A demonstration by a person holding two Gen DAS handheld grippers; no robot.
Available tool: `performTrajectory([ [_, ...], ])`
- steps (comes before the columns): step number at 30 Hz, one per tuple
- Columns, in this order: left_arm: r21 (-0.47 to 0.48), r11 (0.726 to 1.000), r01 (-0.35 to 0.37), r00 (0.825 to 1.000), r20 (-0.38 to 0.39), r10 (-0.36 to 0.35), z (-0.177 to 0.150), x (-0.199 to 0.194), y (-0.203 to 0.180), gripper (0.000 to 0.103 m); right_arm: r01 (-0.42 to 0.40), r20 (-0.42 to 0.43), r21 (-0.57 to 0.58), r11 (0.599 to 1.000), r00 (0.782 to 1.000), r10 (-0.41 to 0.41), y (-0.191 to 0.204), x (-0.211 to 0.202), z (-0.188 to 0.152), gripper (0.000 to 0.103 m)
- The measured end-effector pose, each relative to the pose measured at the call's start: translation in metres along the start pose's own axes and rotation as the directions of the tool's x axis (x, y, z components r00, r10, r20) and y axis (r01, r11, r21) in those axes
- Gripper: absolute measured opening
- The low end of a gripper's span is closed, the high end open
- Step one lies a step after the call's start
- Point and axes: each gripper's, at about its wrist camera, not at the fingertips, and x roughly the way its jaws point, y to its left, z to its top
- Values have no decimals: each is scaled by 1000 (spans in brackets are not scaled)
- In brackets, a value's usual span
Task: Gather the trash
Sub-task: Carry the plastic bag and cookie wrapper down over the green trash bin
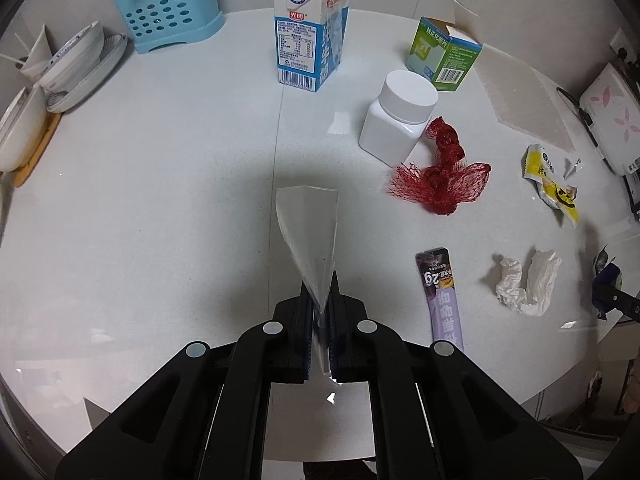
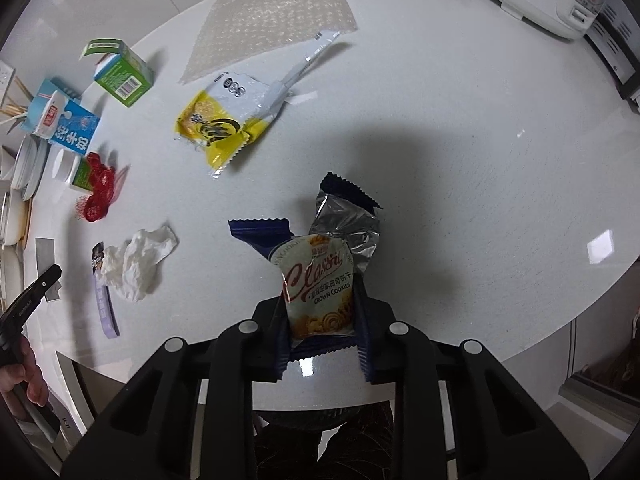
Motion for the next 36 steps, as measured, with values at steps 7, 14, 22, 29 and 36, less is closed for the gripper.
performTrajectory([
  [7,-37,999,3,999,38,-1,-11,-24,-14,5,-26,39,-90,996,999,30,-2,-23,-1,25],
  [14,-80,997,4,997,77,2,-28,-46,-31,5,-39,65,-179,983,997,51,6,-40,-6,25],
  [22,-95,995,4,993,115,7,-62,-70,-57,5,-38,127,-270,962,989,75,10,-66,-22,25],
  [29,-24,998,63,988,141,-59,-93,-85,-81,5,-41,193,-271,962,976,97,14,-92,-45,25],
  [36,32,993,111,983,145,-114,-133,-95,-90,5,-16,238,-262,965,968,80,16,-107,-84,25],
])
